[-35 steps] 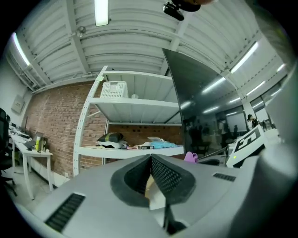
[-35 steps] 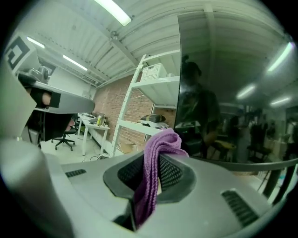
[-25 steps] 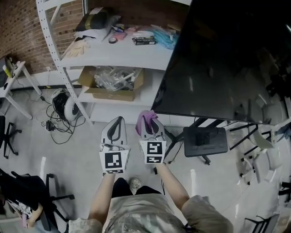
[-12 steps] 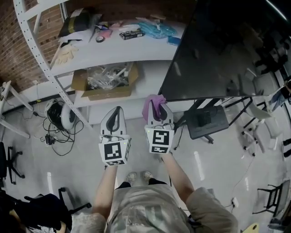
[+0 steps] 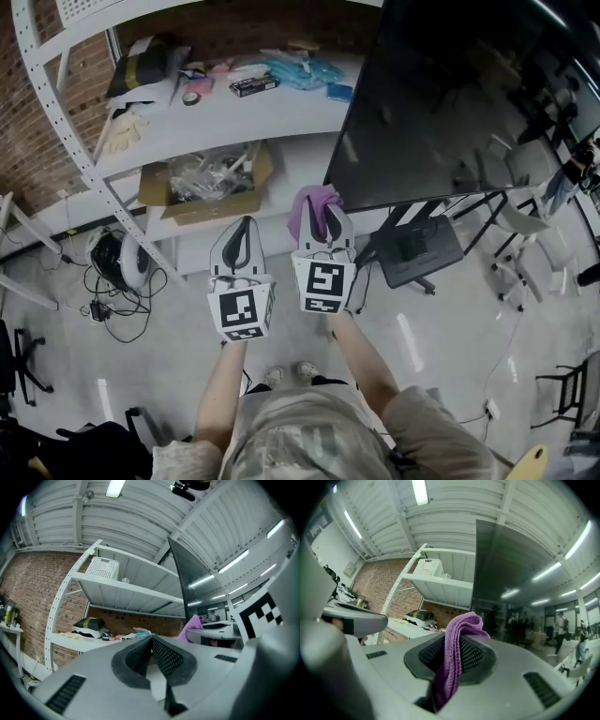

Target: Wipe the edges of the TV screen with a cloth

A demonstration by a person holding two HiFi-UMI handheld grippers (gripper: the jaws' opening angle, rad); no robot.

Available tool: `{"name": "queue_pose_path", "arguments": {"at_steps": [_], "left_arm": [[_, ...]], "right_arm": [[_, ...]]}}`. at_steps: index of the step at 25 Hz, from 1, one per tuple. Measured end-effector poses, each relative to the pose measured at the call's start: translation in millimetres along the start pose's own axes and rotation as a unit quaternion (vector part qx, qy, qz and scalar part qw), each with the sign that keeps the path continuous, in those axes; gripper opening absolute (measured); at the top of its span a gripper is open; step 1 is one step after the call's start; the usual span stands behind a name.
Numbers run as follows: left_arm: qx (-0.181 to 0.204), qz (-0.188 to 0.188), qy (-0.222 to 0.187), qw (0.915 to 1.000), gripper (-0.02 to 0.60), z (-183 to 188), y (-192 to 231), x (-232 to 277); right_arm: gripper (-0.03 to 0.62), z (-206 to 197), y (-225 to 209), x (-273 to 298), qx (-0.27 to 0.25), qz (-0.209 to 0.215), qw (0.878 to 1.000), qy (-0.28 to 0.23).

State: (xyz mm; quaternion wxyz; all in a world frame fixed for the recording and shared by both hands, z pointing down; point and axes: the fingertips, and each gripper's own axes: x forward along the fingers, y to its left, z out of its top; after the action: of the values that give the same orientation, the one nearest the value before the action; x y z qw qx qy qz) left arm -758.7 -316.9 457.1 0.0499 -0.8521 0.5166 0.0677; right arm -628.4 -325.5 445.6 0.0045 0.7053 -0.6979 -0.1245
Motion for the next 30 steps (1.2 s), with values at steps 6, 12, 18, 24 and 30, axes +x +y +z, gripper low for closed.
{"name": "queue_pose_path", "arguments": {"at_steps": [6,12,18,24,30], "left_arm": [[0.006,-0.008,0.004,0.9999,0.015,21.8,-0.5,13.4],[0.018,-0.027,-0.032,0.9990,0.015,61.6,-7.8,27.5],[0.026,-0.036,-0.068,0.9967,0.015,119.2,-9.8,46.2],[0.034,-0.045,-0.082,0.9951,0.015,172.6,-13.2,61.3],[0.053,-0.070,-0.123,0.9885,0.015,216.9,-34.9,65.6]], "right_arm": [[0.063,40.9,-4.5,0.0,-0.039,-0.012,0.999,-0.034],[0.063,99.8,-14.6,4.3,-0.054,-0.021,0.995,-0.079],[0.063,157.2,-28.7,10.4,-0.034,-0.007,0.995,-0.094],[0.063,213.3,-37.5,17.2,-0.058,-0.009,0.991,-0.122],[0.063,264.0,-45.4,21.9,-0.088,-0.011,0.985,-0.151]]}}
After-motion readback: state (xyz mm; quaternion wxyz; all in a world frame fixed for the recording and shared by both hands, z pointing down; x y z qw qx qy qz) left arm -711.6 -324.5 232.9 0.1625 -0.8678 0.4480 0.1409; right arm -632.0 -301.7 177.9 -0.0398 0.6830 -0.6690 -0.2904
